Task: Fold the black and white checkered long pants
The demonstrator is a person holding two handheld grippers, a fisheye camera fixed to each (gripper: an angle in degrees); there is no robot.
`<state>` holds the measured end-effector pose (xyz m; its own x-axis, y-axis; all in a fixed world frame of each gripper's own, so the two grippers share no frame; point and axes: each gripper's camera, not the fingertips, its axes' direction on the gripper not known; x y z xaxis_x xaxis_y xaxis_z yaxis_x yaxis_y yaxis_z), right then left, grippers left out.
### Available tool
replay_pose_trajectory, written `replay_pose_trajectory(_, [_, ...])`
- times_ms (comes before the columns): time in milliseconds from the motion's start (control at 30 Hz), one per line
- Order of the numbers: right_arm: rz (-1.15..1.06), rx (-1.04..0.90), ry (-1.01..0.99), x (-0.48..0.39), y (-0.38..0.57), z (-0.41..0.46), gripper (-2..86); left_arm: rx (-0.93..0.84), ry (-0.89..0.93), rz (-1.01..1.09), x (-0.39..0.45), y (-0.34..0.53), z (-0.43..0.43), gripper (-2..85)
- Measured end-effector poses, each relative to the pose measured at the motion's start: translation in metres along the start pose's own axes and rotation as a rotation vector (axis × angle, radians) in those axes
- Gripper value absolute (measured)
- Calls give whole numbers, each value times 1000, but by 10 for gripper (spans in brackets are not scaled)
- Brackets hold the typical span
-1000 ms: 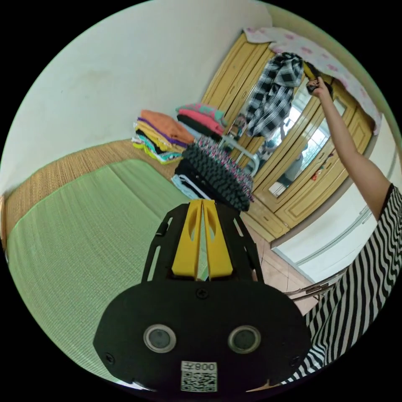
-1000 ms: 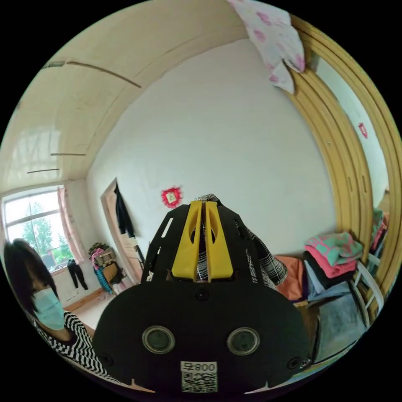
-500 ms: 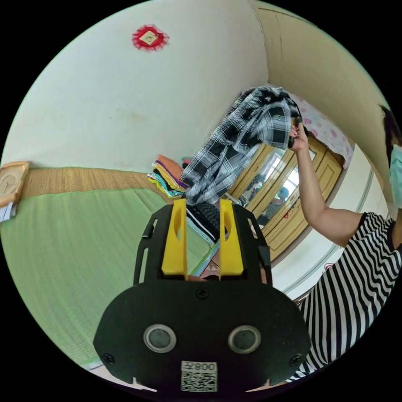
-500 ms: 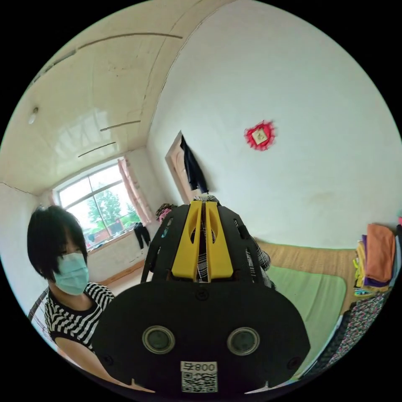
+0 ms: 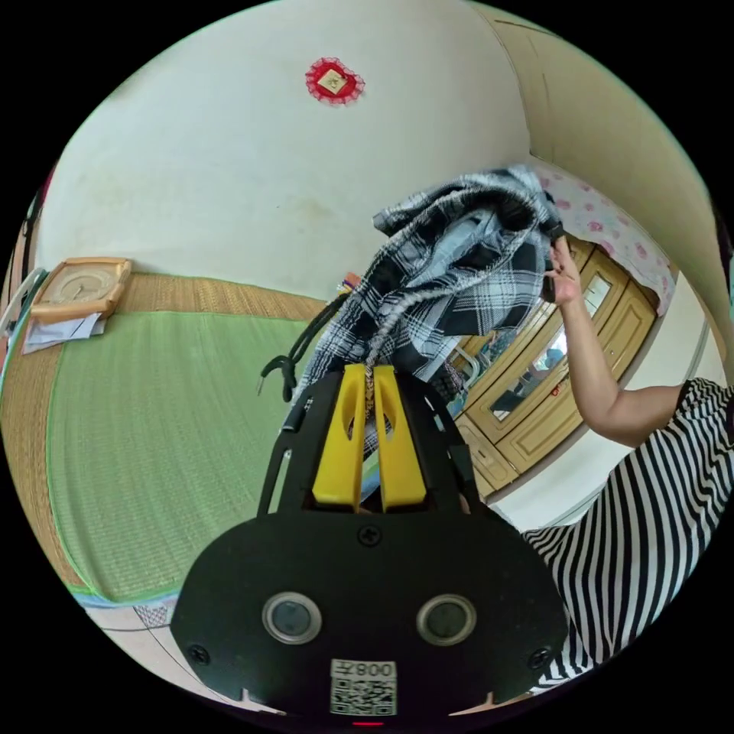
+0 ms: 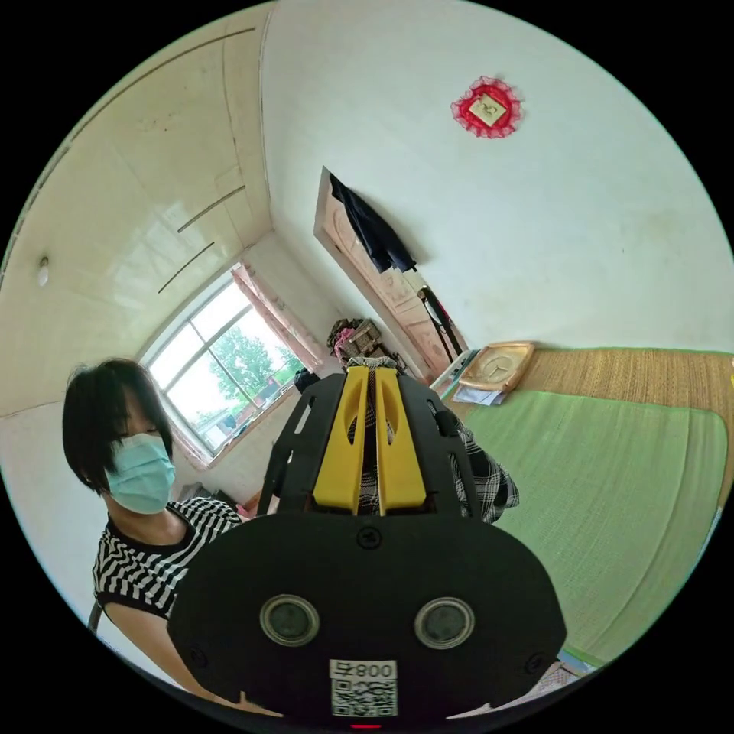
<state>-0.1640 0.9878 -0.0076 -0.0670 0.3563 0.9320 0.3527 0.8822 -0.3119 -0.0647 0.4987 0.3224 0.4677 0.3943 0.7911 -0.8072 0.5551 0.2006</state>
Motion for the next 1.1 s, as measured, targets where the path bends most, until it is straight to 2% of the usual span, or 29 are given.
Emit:
replay_pose_trajectory(200, [179,19,133,60,4,6,10,68,-81,-85,-48,49,-36,15])
replay_pose_trajectory(300, [413,-13,379,127,41,-8,9,9,-112,-162,-75,73,-25,13])
replay_pose_trajectory(367, [673,-85,568,185,90,-17,7,-122,-157,-224,-97,95,1,13])
replay_pose_trajectory(433, [831,-113,614,214,128,-21,5,-225,-162,-246,-109,110,20,12])
replay_pose_trajectory(533, [909,-24,512,224,165,-20,9,-235,-122,-283,-121,127,32,13])
replay_pose_trajectory(700, [753,-142,422,199,141,66,45,-250,-156,-314,-141,134,35,14])
replay_pose_trajectory(767, [606,-304,385,180,109,151,70,-262,-160,-318,-149,135,39,14])
replay_pose_trajectory(867, [391,-539,433,158,72,261,86,-306,-179,-328,-157,138,46,14])
replay_pose_trajectory(967, [240,-702,436,145,46,348,93,-345,-195,-327,-162,140,50,13])
replay_pose_trajectory(1100, [109,-832,368,120,28,413,95,-367,-226,-350,-171,145,50,13])
